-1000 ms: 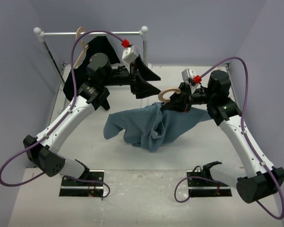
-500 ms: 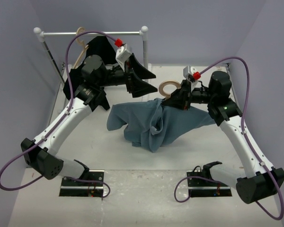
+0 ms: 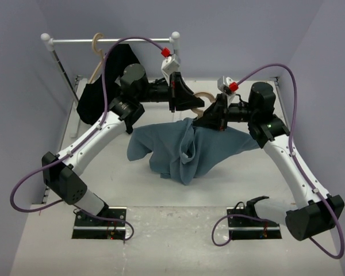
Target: Place the t-shirt on the hanger
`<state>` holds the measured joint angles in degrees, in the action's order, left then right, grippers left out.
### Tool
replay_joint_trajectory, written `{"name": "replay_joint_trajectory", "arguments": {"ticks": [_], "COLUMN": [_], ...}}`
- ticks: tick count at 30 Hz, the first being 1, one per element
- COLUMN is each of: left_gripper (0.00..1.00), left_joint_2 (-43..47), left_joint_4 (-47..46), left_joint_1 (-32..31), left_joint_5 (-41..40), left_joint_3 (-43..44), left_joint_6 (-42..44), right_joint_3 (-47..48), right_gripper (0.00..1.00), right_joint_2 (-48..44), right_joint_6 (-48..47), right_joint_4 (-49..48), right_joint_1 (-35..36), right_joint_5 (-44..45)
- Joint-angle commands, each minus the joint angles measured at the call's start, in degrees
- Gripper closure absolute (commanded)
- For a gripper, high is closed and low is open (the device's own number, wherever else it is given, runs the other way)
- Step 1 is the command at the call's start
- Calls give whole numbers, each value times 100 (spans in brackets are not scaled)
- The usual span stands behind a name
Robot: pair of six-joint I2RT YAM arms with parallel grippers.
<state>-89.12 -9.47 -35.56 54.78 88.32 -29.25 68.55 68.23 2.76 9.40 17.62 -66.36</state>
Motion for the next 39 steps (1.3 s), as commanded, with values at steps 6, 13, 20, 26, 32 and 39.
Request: {"name": "replay_joint_trajectory", "arguments": {"ticks": [6,13,20,26,32,39], "left_gripper": [100,100,100,100,100,100], "left_joint_2": [148,548,780,806,712,782], "left_joint_4": [1300,1987,1957,2197,2412,2424], "left_joint_1": [241,312,312,321,372,631], "left_joint_5": [-554,-797,-837,-1129,-1185,-1206], "left_joint_3": [773,1094,1126,1477,1769,1946], "left_joint_6": [607,992,886,921,970,840], "right_joint_3": [-122,-1098,-1691,-2145,-2285,-2256], "right_gripper": [2,1,11,34,83,100], "right_joint_2": [-446,-1615,-1828,-2109,-2226,-2027], "right_joint_6": [135,989,576,471,537,947], "right_joint_4": [-114,-152,126,128,57,262], "right_joint_1": [-464,-1519,-1715,-1736,-1736,-2030], "right_joint_5": [620,2582,2880,2674,2859,5181]}}
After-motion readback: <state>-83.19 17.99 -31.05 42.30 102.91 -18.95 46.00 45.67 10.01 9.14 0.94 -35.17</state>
